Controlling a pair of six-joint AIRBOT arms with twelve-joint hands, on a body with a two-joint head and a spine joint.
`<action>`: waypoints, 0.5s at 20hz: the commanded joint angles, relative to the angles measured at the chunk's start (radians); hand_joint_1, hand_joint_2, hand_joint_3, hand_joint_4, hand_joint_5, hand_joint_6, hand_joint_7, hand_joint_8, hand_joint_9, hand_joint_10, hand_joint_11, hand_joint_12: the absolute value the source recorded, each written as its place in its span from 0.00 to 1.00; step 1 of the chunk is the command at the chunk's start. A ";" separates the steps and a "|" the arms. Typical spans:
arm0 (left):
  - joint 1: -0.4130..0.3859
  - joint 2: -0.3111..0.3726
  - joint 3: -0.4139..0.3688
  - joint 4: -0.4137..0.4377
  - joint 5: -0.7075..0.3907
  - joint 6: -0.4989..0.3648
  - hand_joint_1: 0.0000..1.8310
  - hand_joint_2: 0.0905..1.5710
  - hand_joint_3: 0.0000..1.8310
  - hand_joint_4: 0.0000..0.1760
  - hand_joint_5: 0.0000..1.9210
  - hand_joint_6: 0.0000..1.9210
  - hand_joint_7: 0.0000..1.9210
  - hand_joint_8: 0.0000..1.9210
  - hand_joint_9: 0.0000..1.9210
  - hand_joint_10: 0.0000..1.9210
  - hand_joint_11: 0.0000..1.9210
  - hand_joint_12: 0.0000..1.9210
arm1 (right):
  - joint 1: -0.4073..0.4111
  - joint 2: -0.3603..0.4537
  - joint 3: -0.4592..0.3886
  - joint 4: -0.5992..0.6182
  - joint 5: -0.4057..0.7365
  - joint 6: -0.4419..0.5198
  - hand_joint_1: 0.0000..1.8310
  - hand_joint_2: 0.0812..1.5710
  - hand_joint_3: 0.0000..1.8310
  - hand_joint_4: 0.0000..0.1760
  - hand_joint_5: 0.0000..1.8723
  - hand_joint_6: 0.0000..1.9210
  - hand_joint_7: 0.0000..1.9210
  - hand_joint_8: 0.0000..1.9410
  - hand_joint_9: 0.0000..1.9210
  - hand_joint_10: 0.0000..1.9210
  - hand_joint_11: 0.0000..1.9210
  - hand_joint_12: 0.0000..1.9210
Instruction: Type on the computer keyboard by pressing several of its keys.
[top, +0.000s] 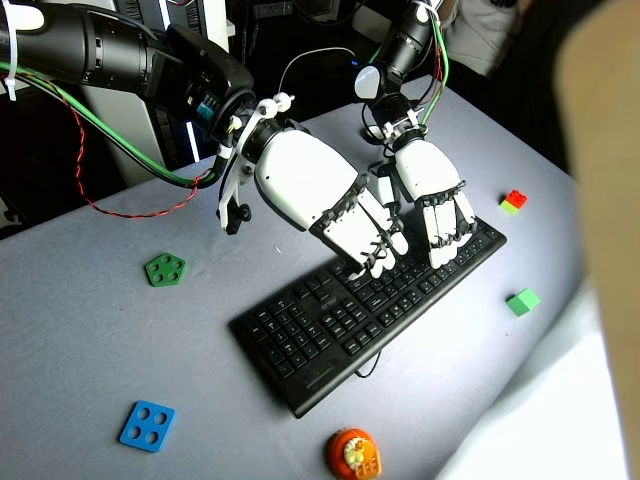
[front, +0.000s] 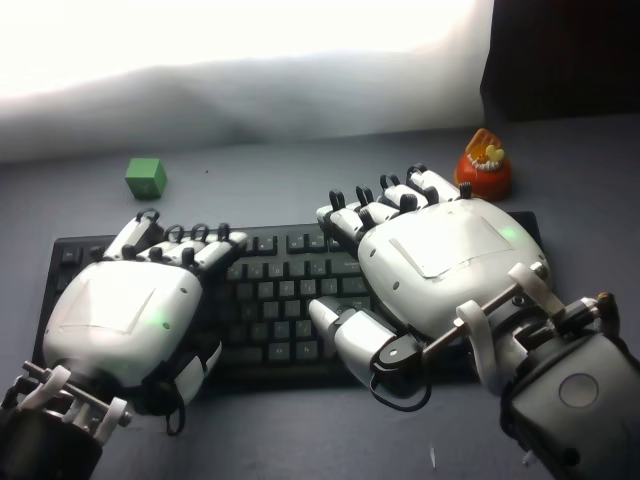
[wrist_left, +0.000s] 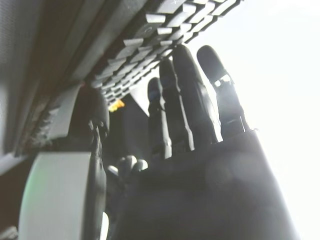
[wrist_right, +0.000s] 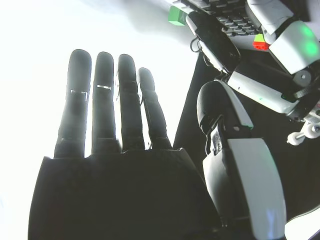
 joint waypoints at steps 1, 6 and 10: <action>-0.003 -0.002 0.006 0.021 0.077 0.017 0.80 0.63 0.00 0.11 0.19 0.00 0.22 0.00 0.25 0.00 0.00 0.60 | 0.008 0.008 -0.008 -0.090 0.047 -0.003 0.12 0.88 0.00 0.00 0.14 0.04 0.18 0.00 0.09 0.36 0.00 0.76; -0.021 0.097 -0.053 0.021 -0.004 0.014 0.30 0.81 0.02 0.09 0.19 0.00 0.25 0.01 0.25 0.00 0.00 0.61 | 0.004 0.018 -0.029 -0.090 0.047 -0.015 0.15 0.87 0.00 0.00 0.15 0.04 0.19 0.01 0.09 0.37 0.00 0.77; -0.049 0.161 -0.070 0.021 -0.065 0.014 0.00 0.86 0.01 0.07 0.20 0.00 0.26 0.00 0.26 0.00 0.00 0.61 | 0.005 0.022 -0.034 -0.090 0.048 -0.017 0.08 0.88 0.00 0.00 0.17 0.05 0.22 0.01 0.11 0.38 0.00 0.78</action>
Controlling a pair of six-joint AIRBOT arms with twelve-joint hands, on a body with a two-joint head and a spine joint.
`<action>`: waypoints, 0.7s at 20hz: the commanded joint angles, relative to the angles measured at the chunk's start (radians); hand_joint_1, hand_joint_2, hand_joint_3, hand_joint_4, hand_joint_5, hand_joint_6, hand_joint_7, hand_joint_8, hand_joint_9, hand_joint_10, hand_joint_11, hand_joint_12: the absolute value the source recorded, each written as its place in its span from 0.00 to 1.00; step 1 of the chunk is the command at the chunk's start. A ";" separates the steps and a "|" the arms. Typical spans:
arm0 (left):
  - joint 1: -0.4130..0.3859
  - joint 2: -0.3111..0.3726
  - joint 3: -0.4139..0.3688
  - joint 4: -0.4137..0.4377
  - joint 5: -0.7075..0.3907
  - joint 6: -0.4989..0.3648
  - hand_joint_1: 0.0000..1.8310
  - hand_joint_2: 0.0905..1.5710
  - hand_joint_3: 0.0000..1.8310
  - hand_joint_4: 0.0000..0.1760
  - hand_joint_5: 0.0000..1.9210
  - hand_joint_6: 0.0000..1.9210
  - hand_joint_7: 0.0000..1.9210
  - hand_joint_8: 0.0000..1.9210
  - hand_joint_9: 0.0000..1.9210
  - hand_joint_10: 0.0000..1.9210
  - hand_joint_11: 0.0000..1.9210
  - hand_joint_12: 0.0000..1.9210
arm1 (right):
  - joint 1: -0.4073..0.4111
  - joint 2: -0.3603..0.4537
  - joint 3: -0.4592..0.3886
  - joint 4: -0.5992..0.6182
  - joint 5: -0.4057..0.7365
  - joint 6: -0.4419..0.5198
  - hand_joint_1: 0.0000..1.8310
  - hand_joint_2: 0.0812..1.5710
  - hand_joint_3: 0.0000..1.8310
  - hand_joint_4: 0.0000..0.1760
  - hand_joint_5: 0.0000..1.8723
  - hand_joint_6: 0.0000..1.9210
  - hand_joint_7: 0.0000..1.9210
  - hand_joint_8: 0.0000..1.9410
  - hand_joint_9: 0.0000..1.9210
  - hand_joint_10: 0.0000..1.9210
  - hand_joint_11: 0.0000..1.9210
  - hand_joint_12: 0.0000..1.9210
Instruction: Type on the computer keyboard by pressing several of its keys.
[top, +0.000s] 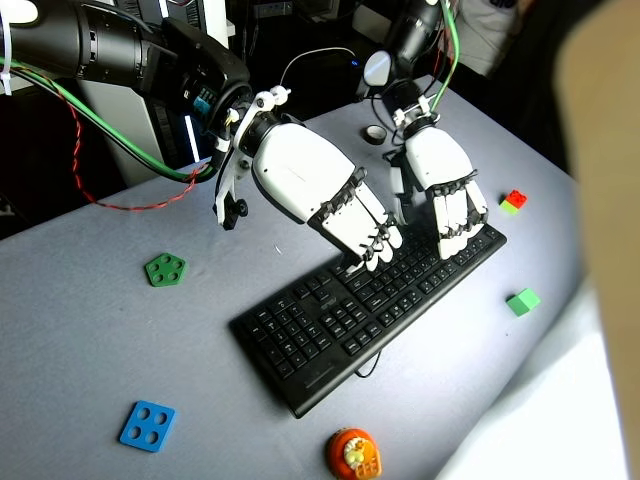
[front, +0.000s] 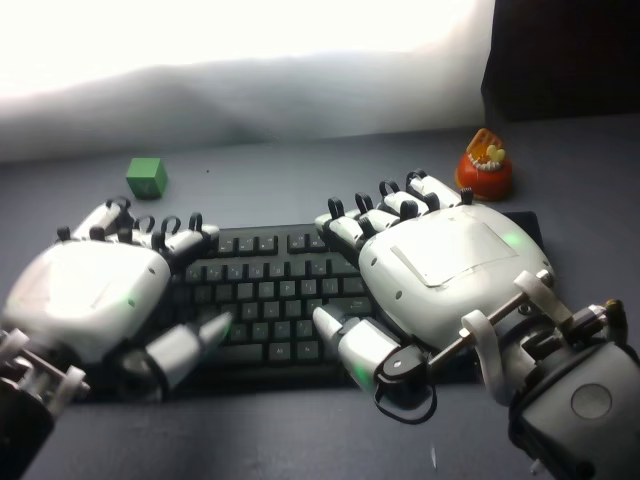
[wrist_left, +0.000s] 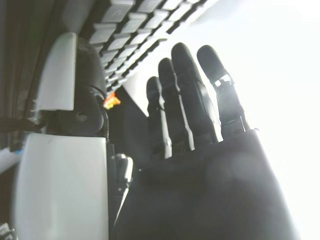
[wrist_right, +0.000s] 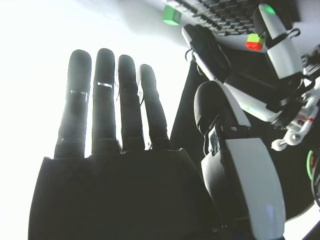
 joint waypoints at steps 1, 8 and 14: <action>-0.015 0.025 -0.005 0.050 0.086 0.003 0.00 0.84 0.01 0.07 0.20 0.00 0.26 0.01 0.26 0.00 0.00 0.61 | 0.006 0.006 -0.007 -0.092 0.052 -0.004 0.08 0.87 0.00 0.00 0.19 0.06 0.24 0.02 0.12 0.38 0.00 0.78; -0.083 0.119 -0.049 0.022 -0.032 0.014 0.01 0.87 0.00 0.00 0.46 0.13 0.44 0.37 0.34 0.57 0.12 0.90 | -0.005 0.028 -0.016 -0.092 0.037 -0.002 0.06 0.84 0.00 0.00 0.43 0.48 0.46 0.45 0.36 0.71 0.23 0.97; -0.107 0.187 -0.110 -0.006 -0.092 0.027 0.01 0.93 0.00 0.00 0.50 0.76 0.58 0.84 0.53 0.99 0.40 1.00 | -0.004 0.040 -0.016 -0.092 0.020 -0.004 0.03 0.93 0.01 0.00 0.53 0.89 0.61 0.86 0.59 1.00 0.51 1.00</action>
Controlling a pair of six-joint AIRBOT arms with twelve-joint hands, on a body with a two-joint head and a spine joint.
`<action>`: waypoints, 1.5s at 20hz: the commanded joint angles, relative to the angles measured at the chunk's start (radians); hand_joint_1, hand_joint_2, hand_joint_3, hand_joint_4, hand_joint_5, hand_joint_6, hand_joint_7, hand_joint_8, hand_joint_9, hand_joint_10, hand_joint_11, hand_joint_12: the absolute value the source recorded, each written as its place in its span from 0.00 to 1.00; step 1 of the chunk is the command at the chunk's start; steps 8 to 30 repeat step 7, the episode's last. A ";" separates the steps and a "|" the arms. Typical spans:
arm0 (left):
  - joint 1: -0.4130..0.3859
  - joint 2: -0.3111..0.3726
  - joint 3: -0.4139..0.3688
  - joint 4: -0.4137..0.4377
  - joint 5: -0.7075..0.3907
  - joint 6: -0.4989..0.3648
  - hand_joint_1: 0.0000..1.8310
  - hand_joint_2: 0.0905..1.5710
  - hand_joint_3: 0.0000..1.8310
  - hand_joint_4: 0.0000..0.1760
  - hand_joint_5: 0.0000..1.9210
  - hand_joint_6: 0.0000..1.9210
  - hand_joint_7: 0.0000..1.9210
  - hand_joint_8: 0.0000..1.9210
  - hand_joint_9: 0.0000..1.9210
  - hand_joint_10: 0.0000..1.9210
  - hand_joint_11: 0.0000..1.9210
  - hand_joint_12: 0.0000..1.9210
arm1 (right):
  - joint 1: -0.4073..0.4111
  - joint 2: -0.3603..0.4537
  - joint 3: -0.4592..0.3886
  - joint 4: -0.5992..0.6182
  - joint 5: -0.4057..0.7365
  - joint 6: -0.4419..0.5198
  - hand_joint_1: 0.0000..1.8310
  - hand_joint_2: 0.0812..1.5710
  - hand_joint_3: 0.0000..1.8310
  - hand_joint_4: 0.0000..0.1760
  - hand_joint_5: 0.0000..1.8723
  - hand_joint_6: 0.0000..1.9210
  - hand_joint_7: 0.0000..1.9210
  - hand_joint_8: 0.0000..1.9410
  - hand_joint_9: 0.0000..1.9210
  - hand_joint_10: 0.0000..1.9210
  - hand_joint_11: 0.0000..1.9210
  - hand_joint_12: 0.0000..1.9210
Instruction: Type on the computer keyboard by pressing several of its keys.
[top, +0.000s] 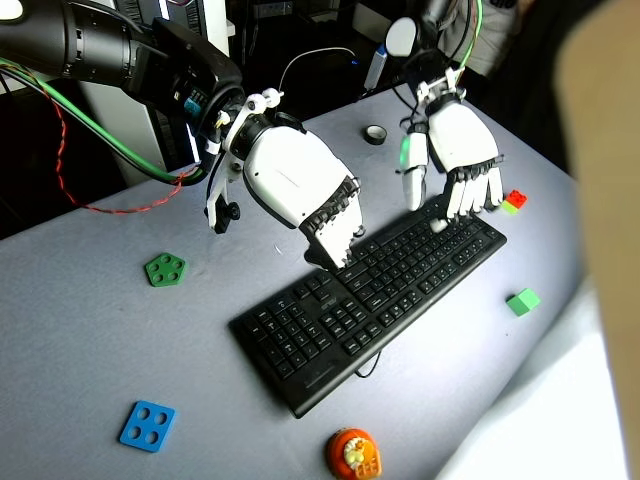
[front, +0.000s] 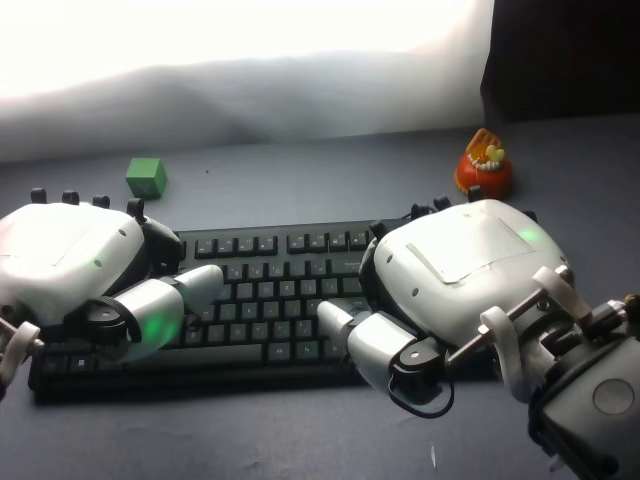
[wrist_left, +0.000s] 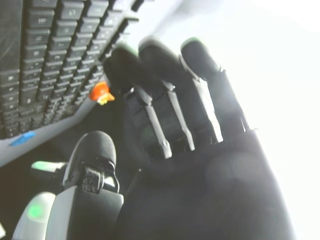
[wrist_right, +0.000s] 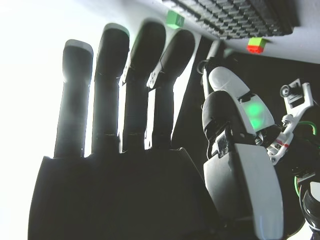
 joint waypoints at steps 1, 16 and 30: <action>-0.006 0.016 -0.003 0.042 0.078 0.003 0.01 0.93 0.00 0.00 0.50 0.76 0.58 0.84 0.53 0.99 0.40 1.00 | 0.003 0.004 -0.006 -0.086 0.046 -0.004 0.03 0.93 0.01 0.00 0.53 0.89 0.61 0.86 0.59 1.00 0.51 1.00; -0.029 0.053 -0.001 0.039 0.017 -0.002 0.21 0.98 0.00 0.00 0.54 0.88 0.67 0.88 0.64 1.00 0.53 1.00 | -0.008 0.026 -0.008 -0.086 0.045 -0.005 0.20 0.99 0.01 0.00 0.48 0.99 0.62 0.93 0.62 1.00 0.59 1.00; -0.029 0.053 -0.001 0.039 0.017 -0.002 0.21 0.98 0.00 0.00 0.54 0.88 0.67 0.88 0.64 1.00 0.53 1.00 | -0.008 0.026 -0.008 -0.086 0.045 -0.005 0.20 0.99 0.01 0.00 0.48 0.99 0.62 0.93 0.62 1.00 0.59 1.00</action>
